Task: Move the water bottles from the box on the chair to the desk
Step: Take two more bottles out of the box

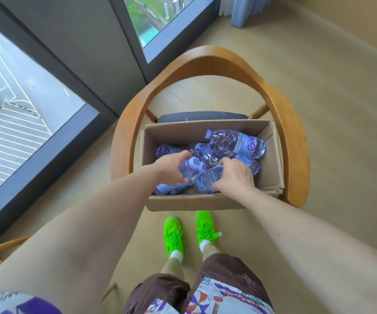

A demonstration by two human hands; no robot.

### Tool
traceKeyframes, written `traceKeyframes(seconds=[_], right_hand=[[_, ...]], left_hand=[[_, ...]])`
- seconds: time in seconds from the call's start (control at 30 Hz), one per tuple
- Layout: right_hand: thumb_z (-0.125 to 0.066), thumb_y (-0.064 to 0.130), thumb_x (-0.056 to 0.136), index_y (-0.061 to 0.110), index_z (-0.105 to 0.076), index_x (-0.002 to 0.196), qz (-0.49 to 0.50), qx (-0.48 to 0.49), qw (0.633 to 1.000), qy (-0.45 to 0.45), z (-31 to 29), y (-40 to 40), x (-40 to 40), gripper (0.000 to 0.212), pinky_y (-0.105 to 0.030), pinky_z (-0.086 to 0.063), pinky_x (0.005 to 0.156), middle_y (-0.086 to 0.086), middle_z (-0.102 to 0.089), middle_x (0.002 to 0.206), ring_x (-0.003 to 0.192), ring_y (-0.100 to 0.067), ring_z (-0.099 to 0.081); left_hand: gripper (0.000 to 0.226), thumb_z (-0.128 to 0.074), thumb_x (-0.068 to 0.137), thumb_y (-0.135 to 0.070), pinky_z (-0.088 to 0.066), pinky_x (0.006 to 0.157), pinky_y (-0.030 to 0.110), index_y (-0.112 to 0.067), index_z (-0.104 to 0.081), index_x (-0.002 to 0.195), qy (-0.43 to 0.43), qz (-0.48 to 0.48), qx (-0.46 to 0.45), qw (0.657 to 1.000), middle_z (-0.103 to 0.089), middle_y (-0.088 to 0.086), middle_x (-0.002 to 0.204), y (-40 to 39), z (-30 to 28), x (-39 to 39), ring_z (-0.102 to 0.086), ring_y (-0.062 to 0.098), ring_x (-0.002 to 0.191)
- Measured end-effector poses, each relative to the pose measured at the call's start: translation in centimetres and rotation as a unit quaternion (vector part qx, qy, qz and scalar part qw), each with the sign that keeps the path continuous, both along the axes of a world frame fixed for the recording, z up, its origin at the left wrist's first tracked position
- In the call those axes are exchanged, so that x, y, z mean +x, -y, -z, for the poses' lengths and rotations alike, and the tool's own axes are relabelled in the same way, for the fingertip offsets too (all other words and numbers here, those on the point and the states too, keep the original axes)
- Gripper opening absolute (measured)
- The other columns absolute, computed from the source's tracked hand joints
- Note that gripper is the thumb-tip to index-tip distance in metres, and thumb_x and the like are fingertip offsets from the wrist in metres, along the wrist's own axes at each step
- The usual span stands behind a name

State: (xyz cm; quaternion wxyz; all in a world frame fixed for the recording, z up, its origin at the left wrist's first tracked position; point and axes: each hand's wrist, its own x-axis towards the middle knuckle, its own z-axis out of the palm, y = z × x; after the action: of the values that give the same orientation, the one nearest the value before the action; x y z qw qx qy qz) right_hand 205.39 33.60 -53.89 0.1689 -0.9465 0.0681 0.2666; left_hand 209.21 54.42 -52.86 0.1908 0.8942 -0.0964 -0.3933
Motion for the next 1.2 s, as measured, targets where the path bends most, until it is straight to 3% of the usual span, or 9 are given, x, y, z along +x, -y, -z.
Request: traceKeyframes(seconds=[0.2, 0.33, 0.5, 0.63, 0.73, 0.8, 0.93, 1.07, 1.2], right_hand=[[-0.088, 0.038, 0.05, 0.023, -0.061, 0.116, 0.135, 0.08, 0.986, 0.064, -4.3, 0.7, 1.8, 0.073, -0.031, -0.046, 0.079, -0.003, -0.064, 0.112, 0.108, -0.028, -0.061], [-0.088, 0.037, 0.051, 0.017, -0.06, 0.079, 0.192, 0.114, 0.967, 0.123, -8.7, 1.7, 3.3, 0.044, -0.03, -0.043, 0.07, -0.008, -0.055, 0.099, 0.09, -0.028, -0.059], [-0.091, 0.036, 0.056, 0.011, -0.062, 0.075, 0.264, 0.159, 0.914, 0.265, -15.1, 3.1, 4.6, 0.043, -0.033, -0.045, 0.077, -0.01, -0.053, 0.097, 0.089, -0.027, -0.054], [-0.094, 0.025, 0.061, 0.008, -0.066, 0.085, 0.336, 0.205, 0.822, 0.411, -20.1, 3.5, 4.0, 0.04, -0.036, -0.046, 0.086, -0.011, -0.061, 0.094, 0.089, -0.027, -0.057], [-0.086, 0.027, 0.064, 0.014, -0.065, 0.082, 0.452, 0.272, 0.714, 0.459, -23.9, 3.5, 3.0, 0.031, -0.021, -0.046, 0.068, 0.006, -0.067, 0.075, 0.07, -0.013, -0.061], [-0.078, 0.026, 0.062, 0.017, -0.062, 0.077, 0.514, 0.313, 0.639, 0.48, -26.3, 3.7, 2.4, 0.024, -0.026, -0.049, 0.065, 0.011, -0.063, 0.065, 0.06, -0.01, -0.057], [-0.072, 0.034, 0.072, 0.017, -0.058, 0.064, 0.585, 0.282, 0.538, 0.537, -30.0, 4.9, -0.7, 0.023, -0.038, -0.053, 0.075, 0.008, -0.057, 0.058, 0.06, -0.019, -0.052], [-0.066, 0.045, 0.073, 0.007, -0.058, 0.064, 0.612, 0.212, 0.524, 0.553, -31.3, 5.7, -6.3, 0.04, -0.037, -0.053, 0.074, -0.007, -0.07, 0.067, 0.067, -0.029, -0.06], [-0.06, 0.025, 0.06, 0.007, -0.061, 0.06, 0.649, 0.189, 0.483, 0.556, -32.1, 6.1, -12.8, 0.018, -0.033, -0.051, 0.062, -0.007, -0.068, 0.062, 0.056, -0.023, -0.049]], left_hand=[[0.062, -0.077, 0.084, -0.02, -0.046, 0.081, 0.022, -0.032, -0.05, 0.138, 0.011, -0.16, -0.134, 0.978, -0.059, -0.01, 0.117, 0.7, -5.3, 2.5, -0.057, 0.012, 0.104], [0.034, -0.075, 0.087, -0.012, -0.052, 0.087, 0.03, -0.016, -0.058, 0.116, 0.011, -0.208, -0.258, 0.943, -0.068, 0.006, 0.11, 2.9, -10.1, 4.4, -0.063, 0.017, 0.098], [0.019, -0.074, 0.088, -0.01, -0.051, 0.079, 0.029, -0.019, -0.058, 0.094, 0.08, -0.231, -0.384, 0.89, -0.066, 0.001, 0.089, 6.2, -17.0, 6.7, -0.062, 0.013, 0.081], [0.019, -0.08, 0.081, -0.018, -0.054, 0.07, 0.028, -0.022, -0.061, 0.082, 0.071, -0.283, -0.486, 0.824, -0.066, -0.005, 0.07, 8.6, -22.6, 8.5, -0.064, 0.013, 0.066], [0.029, -0.083, 0.071, -0.026, -0.057, 0.071, 0.038, -0.023, -0.059, 0.088, 0.025, -0.316, -0.542, 0.778, -0.067, -0.001, 0.072, 9.9, -26.3, 8.6, -0.067, 0.021, 0.066], [0.029, -0.082, 0.07, -0.023, -0.057, 0.06, 0.031, -0.023, -0.059, 0.088, 0.032, -0.31, -0.566, 0.763, -0.066, -0.004, 0.068, 10.8, -28.1, 8.1, -0.067, 0.017, 0.062], [0.017, -0.068, 0.064, -0.012, -0.055, 0.063, 0.033, -0.018, -0.057, 0.076, 0.02, -0.292, -0.577, 0.763, -0.061, 0.005, 0.07, 13.0, -30.6, 5.3, -0.061, 0.019, 0.06], [0.018, -0.066, 0.061, -0.012, -0.056, 0.067, 0.04, -0.018, -0.052, 0.07, -0.029, -0.223, -0.576, 0.786, -0.053, 0.005, 0.064, 15.3, -31.5, 1.4, -0.051, 0.022, 0.056], [0.022, -0.077, 0.058, -0.03, -0.061, 0.079, 0.053, -0.021, -0.066, 0.074, -0.056, -0.14, -0.54, 0.828, -0.062, -0.001, 0.065, 18.2, -31.4, -3.0, -0.062, 0.022, 0.058]])
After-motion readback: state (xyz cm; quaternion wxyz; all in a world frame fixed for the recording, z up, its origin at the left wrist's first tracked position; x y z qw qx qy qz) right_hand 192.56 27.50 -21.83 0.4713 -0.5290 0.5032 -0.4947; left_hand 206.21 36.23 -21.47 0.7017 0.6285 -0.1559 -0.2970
